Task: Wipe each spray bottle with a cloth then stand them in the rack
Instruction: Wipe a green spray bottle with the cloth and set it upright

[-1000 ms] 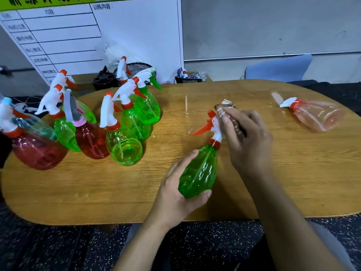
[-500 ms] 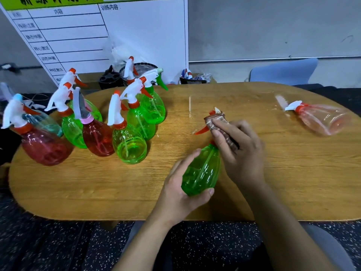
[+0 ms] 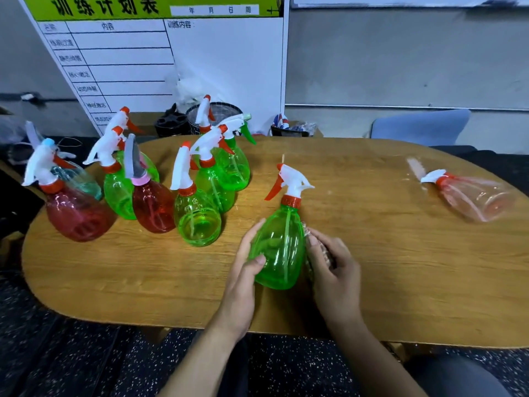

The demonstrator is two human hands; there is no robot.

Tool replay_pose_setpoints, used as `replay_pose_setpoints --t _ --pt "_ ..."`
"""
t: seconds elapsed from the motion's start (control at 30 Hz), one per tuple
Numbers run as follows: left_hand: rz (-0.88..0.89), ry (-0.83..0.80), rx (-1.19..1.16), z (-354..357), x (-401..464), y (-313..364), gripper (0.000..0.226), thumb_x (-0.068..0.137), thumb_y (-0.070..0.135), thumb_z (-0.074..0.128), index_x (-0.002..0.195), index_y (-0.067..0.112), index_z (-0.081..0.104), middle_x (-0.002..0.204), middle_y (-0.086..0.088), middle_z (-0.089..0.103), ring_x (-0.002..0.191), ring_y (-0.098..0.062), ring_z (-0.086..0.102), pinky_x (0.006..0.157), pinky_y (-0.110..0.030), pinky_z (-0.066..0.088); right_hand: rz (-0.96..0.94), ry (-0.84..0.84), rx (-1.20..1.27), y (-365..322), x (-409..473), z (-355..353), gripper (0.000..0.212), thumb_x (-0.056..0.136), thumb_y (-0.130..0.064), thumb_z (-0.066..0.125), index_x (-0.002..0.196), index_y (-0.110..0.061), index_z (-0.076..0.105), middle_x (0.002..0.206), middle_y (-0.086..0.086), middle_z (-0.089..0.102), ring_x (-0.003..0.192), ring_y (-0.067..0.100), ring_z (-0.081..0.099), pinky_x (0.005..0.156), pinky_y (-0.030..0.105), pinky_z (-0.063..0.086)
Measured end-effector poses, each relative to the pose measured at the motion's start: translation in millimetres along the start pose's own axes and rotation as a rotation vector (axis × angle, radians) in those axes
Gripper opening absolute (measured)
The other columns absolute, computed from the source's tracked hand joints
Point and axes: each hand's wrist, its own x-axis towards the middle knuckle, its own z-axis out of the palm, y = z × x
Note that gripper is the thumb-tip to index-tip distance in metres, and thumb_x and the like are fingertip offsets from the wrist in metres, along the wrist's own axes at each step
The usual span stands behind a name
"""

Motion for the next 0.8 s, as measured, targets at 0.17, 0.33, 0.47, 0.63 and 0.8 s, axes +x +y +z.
replay_pose_setpoints --t 0.17,0.33,0.47,0.63,0.8 --pt "-0.024 -0.006 0.07 2.9 -1.1 1.6 0.085 0.084 0.071 0.076 0.154 0.031 0.052 0.158 0.002 0.056 0.149 -0.016 0.05 0.123 -0.043 0.042 -0.011 0.033 0.007 -3.4 6.1 0.2 0.022 0.101 -0.017 0.067 0.119 -0.021 0.078 0.097 0.003 0.072 0.087 0.02 0.068 0.073 0.026 0.053" --pt "-0.069 -0.005 0.073 3.7 0.9 0.3 0.044 0.108 0.037 0.057 0.152 0.039 0.051 0.137 0.029 0.066 0.134 0.004 0.058 0.106 -0.019 0.046 -0.069 0.053 -0.081 -7.3 6.4 0.2 0.023 0.099 -0.022 0.068 0.12 -0.022 0.078 0.098 0.0 0.071 0.088 0.009 0.067 0.077 0.016 0.049" --pt "-0.09 -0.011 0.045 6.3 -0.4 5.6 0.061 0.094 0.068 0.059 0.146 0.037 0.054 0.141 0.018 0.068 0.136 -0.004 0.06 0.113 -0.032 0.048 -0.202 0.014 -0.242 -8.6 -1.1 2.6 0.028 0.098 -0.023 0.069 0.125 -0.022 0.075 0.097 -0.007 0.065 0.091 0.006 0.065 0.081 0.014 0.048" --pt "-0.094 0.006 0.0 9.0 -1.5 10.3 0.074 0.086 0.056 0.083 0.147 0.026 0.054 0.138 0.011 0.071 0.131 -0.009 0.065 0.1 -0.018 0.052 -0.175 0.018 -0.254 -5.0 0.9 3.0 0.027 0.099 -0.023 0.069 0.124 -0.019 0.076 0.097 -0.007 0.065 0.09 0.008 0.066 0.079 0.012 0.047" --pt "-0.122 0.098 -0.029 1.7 2.1 3.1 0.044 0.098 0.044 0.064 0.142 0.044 0.059 0.144 0.013 0.067 0.138 -0.013 0.06 0.117 -0.043 0.047 -0.086 -0.011 -0.204 -3.2 -2.9 9.6 0.031 0.099 -0.035 0.063 0.125 -0.022 0.076 0.097 -0.008 0.068 0.09 0.009 0.067 0.077 0.017 0.051"
